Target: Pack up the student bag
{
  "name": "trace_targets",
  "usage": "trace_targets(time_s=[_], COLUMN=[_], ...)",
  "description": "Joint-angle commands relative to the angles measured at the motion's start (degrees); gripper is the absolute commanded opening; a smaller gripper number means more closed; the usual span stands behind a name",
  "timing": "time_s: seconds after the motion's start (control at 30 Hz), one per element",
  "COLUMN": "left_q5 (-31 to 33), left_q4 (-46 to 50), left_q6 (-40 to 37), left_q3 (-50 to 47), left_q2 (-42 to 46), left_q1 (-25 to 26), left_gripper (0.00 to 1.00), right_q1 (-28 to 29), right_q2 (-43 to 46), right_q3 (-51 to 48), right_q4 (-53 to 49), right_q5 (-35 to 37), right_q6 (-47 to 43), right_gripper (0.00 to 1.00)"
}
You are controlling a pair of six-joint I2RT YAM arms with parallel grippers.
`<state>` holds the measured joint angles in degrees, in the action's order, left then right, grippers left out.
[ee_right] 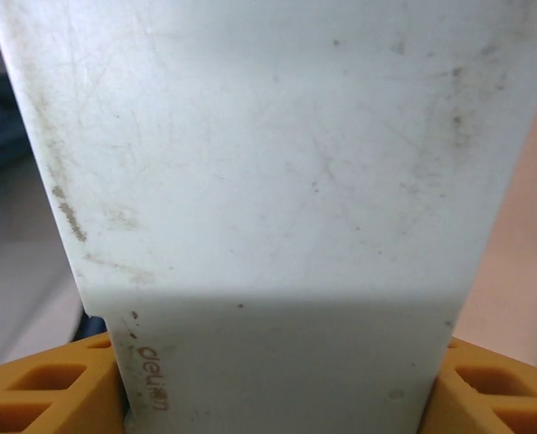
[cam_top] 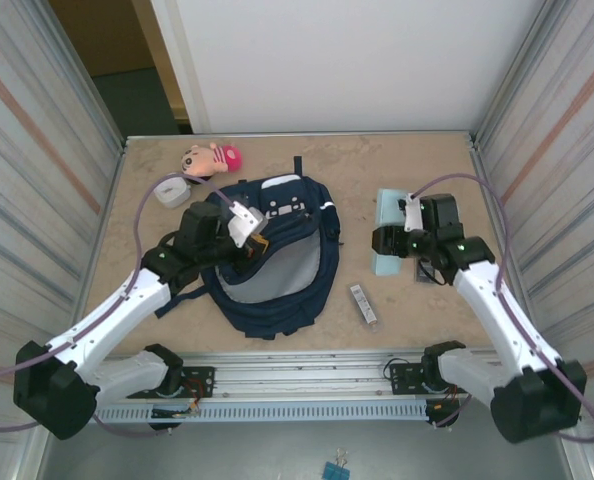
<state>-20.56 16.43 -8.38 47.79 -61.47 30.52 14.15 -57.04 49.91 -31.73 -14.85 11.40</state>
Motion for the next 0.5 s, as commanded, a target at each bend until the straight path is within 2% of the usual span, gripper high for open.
trace_targets(time_s=[0.0, 0.13, 0.23, 0.47], left_q5=[-9.0, -11.7, -12.7, -16.1], left_q4=[-3.6, -3.2, -2.5, -1.9], left_q6=[3.8, 3.8, 4.1, 3.9], left_q3=[3.2, 4.1, 5.4, 8.8], left_q2=[2.3, 1.6, 0.5, -1.1], left_q1=[-1.5, -1.8, -2.0, -2.1], left_gripper=[0.03, 0.04, 0.04, 0.04], right_q1=[3.9, 14.9, 23.2, 36.4], right_q2=[3.8, 5.4, 4.9, -4.1], right_q3=[-1.0, -1.2, -2.1, -1.8], right_q4=[7.5, 7.8, 8.0, 11.0], right_q5=[-8.4, -5.5, 0.2, 15.1], right_q6=[-15.0, -35.8, -49.2, -67.3], right_gripper=[0.59, 0.56, 0.56, 0.56])
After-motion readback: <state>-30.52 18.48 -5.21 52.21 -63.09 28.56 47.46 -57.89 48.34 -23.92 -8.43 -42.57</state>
